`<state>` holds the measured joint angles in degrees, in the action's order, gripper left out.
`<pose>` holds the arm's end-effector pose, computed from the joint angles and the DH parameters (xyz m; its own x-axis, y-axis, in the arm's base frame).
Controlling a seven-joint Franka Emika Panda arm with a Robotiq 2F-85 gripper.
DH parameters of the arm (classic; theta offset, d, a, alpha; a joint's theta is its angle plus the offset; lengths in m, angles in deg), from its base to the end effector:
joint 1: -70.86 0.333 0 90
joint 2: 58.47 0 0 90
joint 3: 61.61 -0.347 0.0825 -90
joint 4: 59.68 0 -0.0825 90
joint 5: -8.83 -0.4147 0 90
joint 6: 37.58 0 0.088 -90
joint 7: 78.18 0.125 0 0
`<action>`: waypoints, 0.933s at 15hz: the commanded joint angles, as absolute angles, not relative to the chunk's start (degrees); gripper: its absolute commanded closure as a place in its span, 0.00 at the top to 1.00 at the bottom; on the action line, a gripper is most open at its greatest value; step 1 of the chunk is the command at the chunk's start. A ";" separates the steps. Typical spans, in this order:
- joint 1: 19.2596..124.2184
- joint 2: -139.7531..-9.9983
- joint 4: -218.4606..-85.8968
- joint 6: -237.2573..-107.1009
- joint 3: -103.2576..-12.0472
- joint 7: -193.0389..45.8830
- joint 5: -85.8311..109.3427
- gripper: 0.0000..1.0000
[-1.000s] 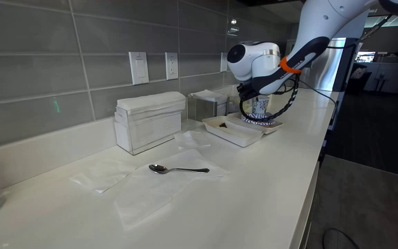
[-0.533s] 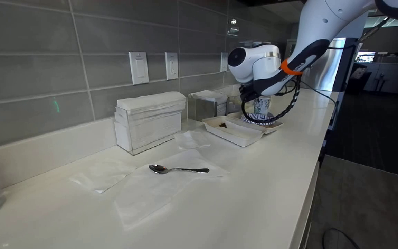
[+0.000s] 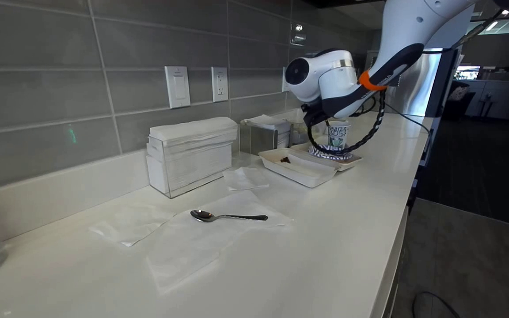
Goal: Take the white knife out of the coffee cup and place it next to the silver spoon on the left.
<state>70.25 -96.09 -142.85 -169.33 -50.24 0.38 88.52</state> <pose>0.7835 -0.1666 0.3462 0.6247 -0.0570 0.7788 -0.6879 -0.5120 0.5143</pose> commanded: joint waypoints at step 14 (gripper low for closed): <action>71.58 -81.35 -160.32 -165.26 -58.38 9.71 111.57 0.01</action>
<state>72.39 -85.44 -154.46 -161.91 -55.71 9.20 108.67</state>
